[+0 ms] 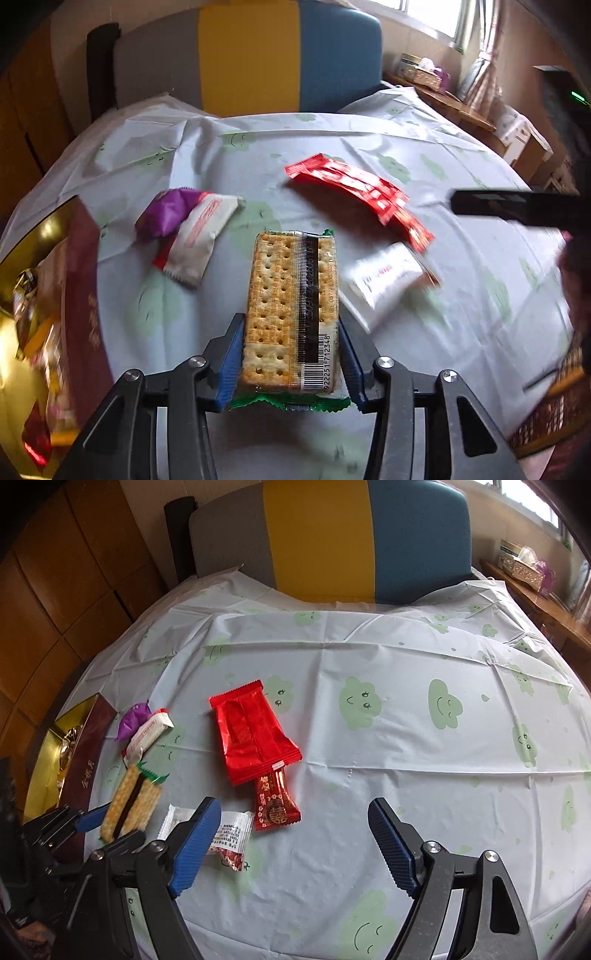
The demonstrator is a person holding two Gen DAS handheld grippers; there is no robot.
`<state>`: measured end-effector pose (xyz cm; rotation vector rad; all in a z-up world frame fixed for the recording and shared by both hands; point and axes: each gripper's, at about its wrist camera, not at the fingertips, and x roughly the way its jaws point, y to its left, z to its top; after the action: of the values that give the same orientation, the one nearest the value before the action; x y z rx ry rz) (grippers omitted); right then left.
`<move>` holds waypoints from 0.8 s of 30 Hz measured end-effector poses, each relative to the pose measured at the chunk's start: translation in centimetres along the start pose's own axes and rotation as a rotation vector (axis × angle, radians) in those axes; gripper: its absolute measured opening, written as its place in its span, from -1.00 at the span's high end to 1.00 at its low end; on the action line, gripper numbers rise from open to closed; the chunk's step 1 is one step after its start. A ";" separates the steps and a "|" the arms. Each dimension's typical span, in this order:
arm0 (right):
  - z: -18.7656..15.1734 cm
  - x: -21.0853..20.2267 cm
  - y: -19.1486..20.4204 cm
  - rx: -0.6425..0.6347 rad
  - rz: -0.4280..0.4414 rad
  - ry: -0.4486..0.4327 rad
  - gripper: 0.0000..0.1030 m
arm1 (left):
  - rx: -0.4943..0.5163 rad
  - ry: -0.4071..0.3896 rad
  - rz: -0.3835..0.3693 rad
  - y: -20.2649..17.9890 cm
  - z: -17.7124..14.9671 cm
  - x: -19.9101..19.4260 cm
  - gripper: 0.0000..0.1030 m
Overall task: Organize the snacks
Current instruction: 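Lift the cracker pack with the left gripper while the right gripper grasps the purple packet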
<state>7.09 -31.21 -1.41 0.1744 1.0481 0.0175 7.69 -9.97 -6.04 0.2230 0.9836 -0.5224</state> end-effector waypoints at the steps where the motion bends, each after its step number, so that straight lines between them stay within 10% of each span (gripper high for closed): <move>1: -0.1 0.2 0.2 -0.005 0.007 0.004 -0.60 | 0.002 0.000 -0.007 0.0 -0.7 -0.5 0.07; 24: 6.8 7.2 18.5 -0.446 0.230 0.086 -0.60 | 0.025 -0.043 -0.067 0.3 -7.7 -2.6 0.07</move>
<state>17.78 -13.19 -1.47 -0.1128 1.0802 0.4662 1.05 -5.75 -8.08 0.2011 0.9452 -0.5991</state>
